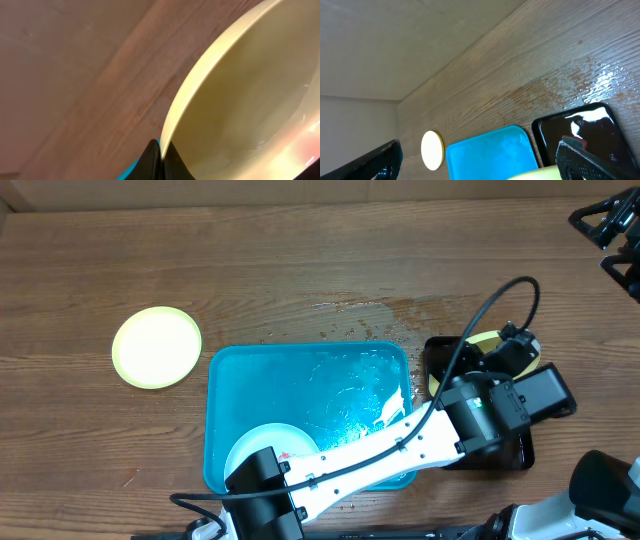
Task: Clean dirty plates on tray and stack at the side
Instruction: 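Lift the cleaned plate with the left gripper and carry it right over the dark tray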
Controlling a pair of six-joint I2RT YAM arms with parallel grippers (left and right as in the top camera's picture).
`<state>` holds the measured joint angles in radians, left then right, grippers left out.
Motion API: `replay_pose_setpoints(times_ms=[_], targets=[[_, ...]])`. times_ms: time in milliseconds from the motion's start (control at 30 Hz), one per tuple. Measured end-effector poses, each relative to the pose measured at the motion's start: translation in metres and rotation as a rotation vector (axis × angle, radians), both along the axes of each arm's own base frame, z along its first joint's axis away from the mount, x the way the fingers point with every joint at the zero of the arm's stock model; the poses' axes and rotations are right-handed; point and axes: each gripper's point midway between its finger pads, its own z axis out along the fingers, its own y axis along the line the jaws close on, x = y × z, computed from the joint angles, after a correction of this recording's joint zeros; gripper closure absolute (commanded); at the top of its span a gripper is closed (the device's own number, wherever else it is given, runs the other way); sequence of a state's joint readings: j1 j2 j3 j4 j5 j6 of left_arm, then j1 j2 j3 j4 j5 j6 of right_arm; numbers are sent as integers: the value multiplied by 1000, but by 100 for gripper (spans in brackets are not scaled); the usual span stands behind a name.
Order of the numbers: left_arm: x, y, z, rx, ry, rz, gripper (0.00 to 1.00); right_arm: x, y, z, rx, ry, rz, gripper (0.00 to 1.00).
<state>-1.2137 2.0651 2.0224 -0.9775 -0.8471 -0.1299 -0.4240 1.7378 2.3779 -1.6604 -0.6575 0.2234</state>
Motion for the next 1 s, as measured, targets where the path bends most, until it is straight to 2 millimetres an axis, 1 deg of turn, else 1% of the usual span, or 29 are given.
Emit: replay_pose_setpoints(times_ms=[133, 333, 467, 867, 1000], targets=[[-2, -7, 2, 52, -67, -12, 96, 0, 3, 2, 14, -7, 13, 0], [-7, -17, -18, 203, -166, -12, 96, -1, 5, 3, 25, -10, 22, 0], [-12, -22, -29, 261, -199, -14, 96, -2, 6, 2, 29, -2, 23, 0], [-12, -19, -24, 284, -241, 5, 96, -4, 8, 1, 37, 7, 28, 0], [-8, -17, -24, 272, -239, 21, 96, -5, 8, 0, 39, 10, 28, 0]])
